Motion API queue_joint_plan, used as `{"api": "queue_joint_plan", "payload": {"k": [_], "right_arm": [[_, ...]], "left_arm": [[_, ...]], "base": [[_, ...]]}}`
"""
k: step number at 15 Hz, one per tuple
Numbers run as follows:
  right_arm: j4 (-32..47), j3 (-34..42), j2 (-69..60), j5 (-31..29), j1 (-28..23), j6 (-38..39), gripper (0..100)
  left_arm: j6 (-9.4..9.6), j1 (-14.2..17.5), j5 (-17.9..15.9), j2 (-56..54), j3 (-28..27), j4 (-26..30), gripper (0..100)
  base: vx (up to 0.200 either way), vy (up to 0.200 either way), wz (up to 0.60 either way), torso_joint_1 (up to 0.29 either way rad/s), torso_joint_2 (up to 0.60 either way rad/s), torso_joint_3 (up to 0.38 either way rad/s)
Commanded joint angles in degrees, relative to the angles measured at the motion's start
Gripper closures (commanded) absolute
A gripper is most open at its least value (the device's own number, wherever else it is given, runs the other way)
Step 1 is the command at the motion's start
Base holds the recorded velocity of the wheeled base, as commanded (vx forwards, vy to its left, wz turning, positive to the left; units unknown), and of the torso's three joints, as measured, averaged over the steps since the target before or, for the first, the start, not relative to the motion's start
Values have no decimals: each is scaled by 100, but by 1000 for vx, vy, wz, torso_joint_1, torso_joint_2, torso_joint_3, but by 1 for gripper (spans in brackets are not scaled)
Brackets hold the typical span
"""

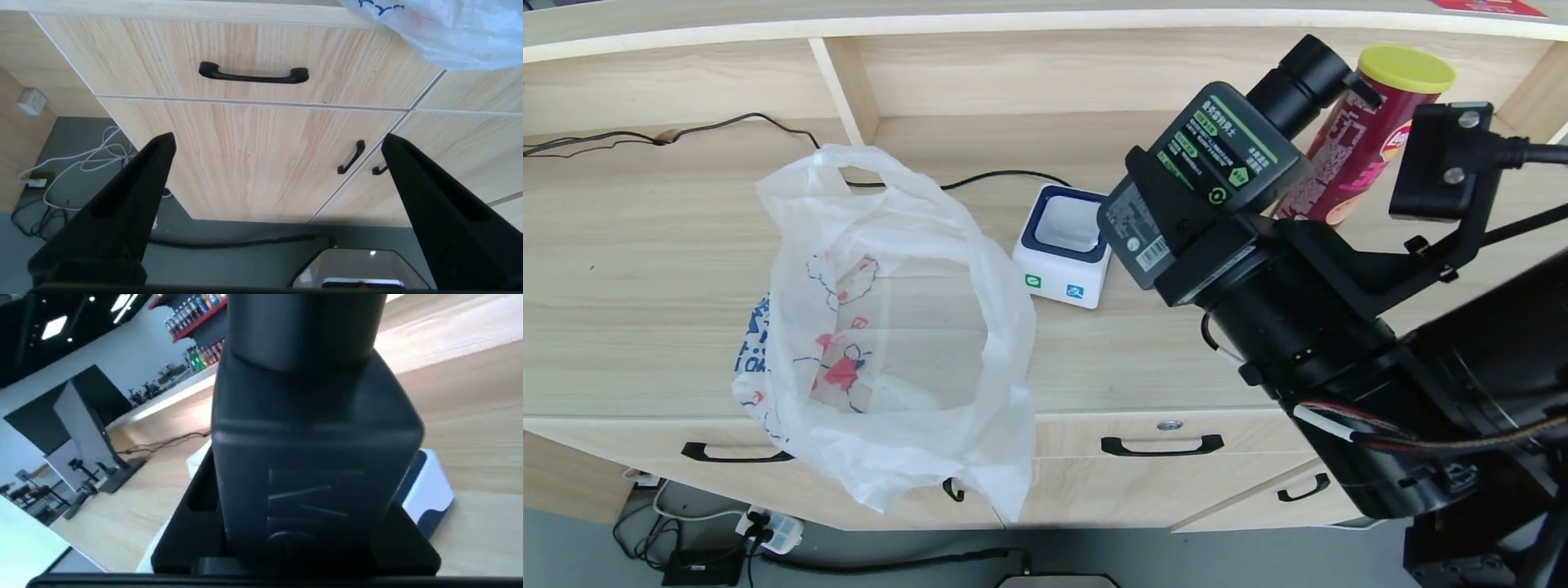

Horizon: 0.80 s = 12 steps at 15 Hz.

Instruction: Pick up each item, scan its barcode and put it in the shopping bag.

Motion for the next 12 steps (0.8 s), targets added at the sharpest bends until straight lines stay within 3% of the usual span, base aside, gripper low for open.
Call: {"api": "queue_joint_plan", "payload": {"k": [1, 7, 10, 12], "right_arm": [[-6, -49, -102, 8, 225, 228, 100], [-6, 435, -506, 184, 1315, 1643, 100], [-6, 883, -779, 236, 1648, 1819, 100], [-6, 865, -893, 623, 1701, 1766, 100]], "left_arm": [[-1, -1, 1, 9, 0, -1, 0], [-1, -1, 1, 0, 0, -1, 0], [-1, -1, 1, 9, 0, -1, 0], [-1, -1, 1, 9, 0, -1, 0]], "base": [[0, 0, 0, 0, 0, 0], [0, 0, 0, 0, 0, 0], [0, 0, 0, 0, 0, 0], [0, 0, 0, 0, 0, 0]]}}
